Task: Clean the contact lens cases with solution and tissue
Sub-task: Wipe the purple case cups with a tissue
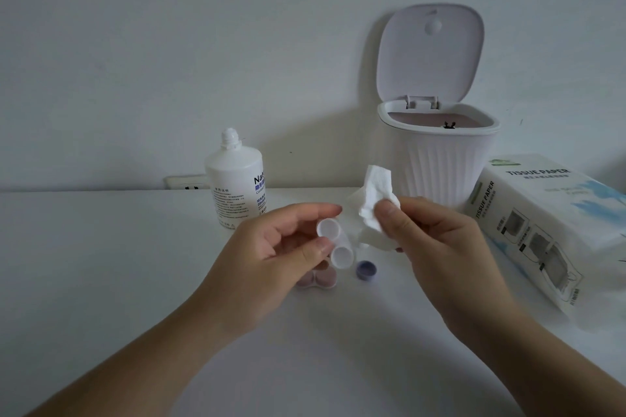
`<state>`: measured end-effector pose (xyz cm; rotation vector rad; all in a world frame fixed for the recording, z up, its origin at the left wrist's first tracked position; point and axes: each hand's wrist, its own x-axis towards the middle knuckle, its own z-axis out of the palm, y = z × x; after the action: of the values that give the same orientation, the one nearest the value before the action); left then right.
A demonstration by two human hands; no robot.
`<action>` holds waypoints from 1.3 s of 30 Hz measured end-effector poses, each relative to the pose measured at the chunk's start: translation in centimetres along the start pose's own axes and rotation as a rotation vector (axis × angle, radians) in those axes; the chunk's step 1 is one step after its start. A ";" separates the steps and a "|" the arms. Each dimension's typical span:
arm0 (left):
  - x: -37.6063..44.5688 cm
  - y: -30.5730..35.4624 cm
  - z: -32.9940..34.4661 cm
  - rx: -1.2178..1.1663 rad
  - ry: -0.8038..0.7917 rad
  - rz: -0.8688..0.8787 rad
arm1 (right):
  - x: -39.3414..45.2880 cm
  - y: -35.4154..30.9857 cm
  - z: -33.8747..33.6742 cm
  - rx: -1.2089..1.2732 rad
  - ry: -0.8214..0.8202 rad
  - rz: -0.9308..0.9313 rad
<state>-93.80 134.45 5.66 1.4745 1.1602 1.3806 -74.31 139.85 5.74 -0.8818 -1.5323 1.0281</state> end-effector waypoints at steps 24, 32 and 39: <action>0.2 -0.1 0.0 0.343 0.127 0.148 | -0.4 -0.4 0.1 -0.063 -0.361 0.235; 0.2 -0.1 -0.6 0.341 0.052 0.257 | -0.4 -0.3 -0.1 -0.012 -0.410 0.248; -0.2 -0.8 0.7 0.364 0.074 0.305 | -0.4 0.0 0.0 0.090 -0.334 0.230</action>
<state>-93.23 134.53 4.76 1.9370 1.3255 1.4900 -74.27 139.46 5.64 -0.8677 -1.6688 1.4584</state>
